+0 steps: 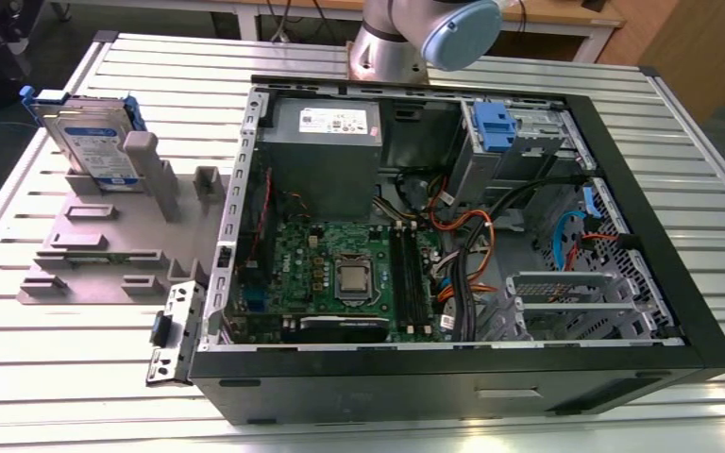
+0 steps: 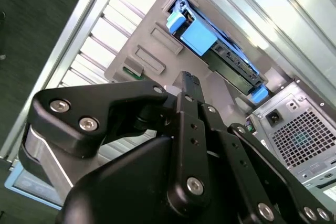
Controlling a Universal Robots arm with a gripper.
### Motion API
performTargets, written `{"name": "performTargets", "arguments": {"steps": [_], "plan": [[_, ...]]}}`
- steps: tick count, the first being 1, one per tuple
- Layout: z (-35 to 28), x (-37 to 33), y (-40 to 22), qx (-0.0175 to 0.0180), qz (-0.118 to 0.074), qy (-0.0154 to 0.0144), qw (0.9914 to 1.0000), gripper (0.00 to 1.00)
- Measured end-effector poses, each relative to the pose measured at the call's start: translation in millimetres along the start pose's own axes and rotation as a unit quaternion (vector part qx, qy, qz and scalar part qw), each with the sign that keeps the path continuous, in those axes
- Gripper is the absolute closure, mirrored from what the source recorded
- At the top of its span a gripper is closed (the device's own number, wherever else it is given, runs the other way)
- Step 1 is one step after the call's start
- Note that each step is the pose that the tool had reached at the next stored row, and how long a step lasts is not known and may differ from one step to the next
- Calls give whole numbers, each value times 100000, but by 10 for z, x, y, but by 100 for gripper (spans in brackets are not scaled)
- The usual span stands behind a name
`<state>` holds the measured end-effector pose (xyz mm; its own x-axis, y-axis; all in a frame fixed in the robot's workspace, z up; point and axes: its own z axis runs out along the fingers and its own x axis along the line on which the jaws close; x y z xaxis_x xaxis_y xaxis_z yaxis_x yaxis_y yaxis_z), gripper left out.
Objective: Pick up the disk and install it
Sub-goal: 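Pick up the disk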
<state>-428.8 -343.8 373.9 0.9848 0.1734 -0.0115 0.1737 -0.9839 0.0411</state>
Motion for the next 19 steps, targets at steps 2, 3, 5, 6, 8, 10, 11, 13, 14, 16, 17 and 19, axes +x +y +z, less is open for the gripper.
{"name": "performTargets", "arguments": {"steps": [2, 3, 5, 6, 8, 10, 11, 13, 14, 16, 17, 19], "plan": [[0, 0, 0, -12, -987, 37, 99995, 89], [0, 0, 0, -18, -1486, 58, 99989, 89], [0, 0, 0, -30, -2503, 101, 99969, 89], [0, 0, 0, -36, -3014, 122, 99954, 89], [0, 0, 0, -47, -3999, 162, 99920, 89], [0, 0, 0, -57, -4970, 204, 99876, 89], [0, 0, 0, -64, -5510, 223, 99848, 89], [0, 0, 0, -80, -6156, 248, 99810, 89], [1, 0, 0, -83, -5545, 225, 99846, 89], [4, -1, -1, -57, -3743, 149, 99930, 89], [5, -1, -1, -45, -2793, 108, 99961, 89], [6, -1, -1, -31, -1394, 49, 99990, 89]]}}
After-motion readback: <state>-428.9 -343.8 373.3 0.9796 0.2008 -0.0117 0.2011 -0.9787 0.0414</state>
